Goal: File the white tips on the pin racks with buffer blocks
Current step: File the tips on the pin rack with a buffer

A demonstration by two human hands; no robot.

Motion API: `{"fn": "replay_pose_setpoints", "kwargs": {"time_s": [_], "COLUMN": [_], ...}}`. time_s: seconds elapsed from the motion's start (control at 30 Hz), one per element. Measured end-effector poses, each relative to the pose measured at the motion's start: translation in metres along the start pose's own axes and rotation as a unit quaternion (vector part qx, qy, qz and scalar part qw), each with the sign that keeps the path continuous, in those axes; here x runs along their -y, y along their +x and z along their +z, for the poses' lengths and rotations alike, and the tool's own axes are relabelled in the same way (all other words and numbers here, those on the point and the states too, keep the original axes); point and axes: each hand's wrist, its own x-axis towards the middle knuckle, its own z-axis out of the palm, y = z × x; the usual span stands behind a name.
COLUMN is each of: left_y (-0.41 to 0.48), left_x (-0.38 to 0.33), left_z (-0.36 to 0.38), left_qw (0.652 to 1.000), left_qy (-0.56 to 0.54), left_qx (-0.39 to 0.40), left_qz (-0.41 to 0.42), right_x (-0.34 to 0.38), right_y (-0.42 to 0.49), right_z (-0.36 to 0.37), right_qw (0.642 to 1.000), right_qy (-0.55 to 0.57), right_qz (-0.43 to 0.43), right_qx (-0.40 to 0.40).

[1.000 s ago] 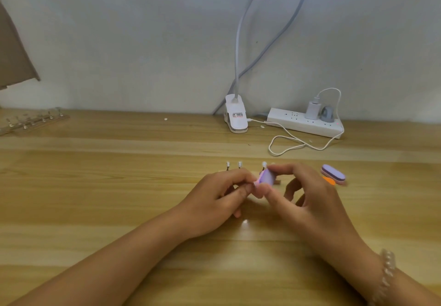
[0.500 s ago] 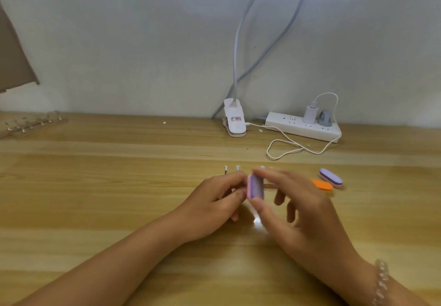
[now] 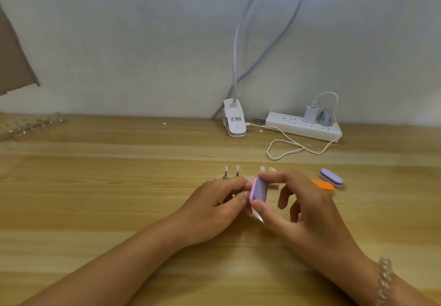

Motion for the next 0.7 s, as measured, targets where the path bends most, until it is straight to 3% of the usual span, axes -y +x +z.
{"fn": "replay_pose_setpoints", "kwargs": {"time_s": [0.1,0.27,0.4,0.47,0.6,0.7], "left_y": [0.001,0.001,0.001,0.000,-0.001,-0.001], "left_x": [0.001,-0.001,0.001,0.001,0.003,0.004], "left_z": [0.000,-0.001,0.000,0.001,0.001,0.000], "left_qw": [1.000,1.000,0.998,0.997,0.996,0.996], "left_qy": [-0.006,-0.013,-0.060,-0.074,-0.090,-0.083], "left_qx": [-0.006,-0.007,-0.009,-0.012,-0.009,-0.010], "left_qz": [-0.006,-0.007,-0.015,-0.022,-0.027,-0.026], "right_x": [-0.005,0.001,-0.012,-0.009,0.002,-0.004], "right_y": [0.002,-0.001,0.006,0.005,-0.001,0.001], "right_z": [0.000,0.003,-0.003,-0.005,0.003,0.001], "right_qw": [0.997,1.000,0.990,0.988,1.000,1.000], "right_qy": [0.058,0.021,0.090,0.094,0.028,0.004], "right_qz": [0.051,0.014,0.095,0.083,0.009,0.028], "right_qx": [-0.010,0.012,-0.059,-0.085,0.001,-0.011]}}
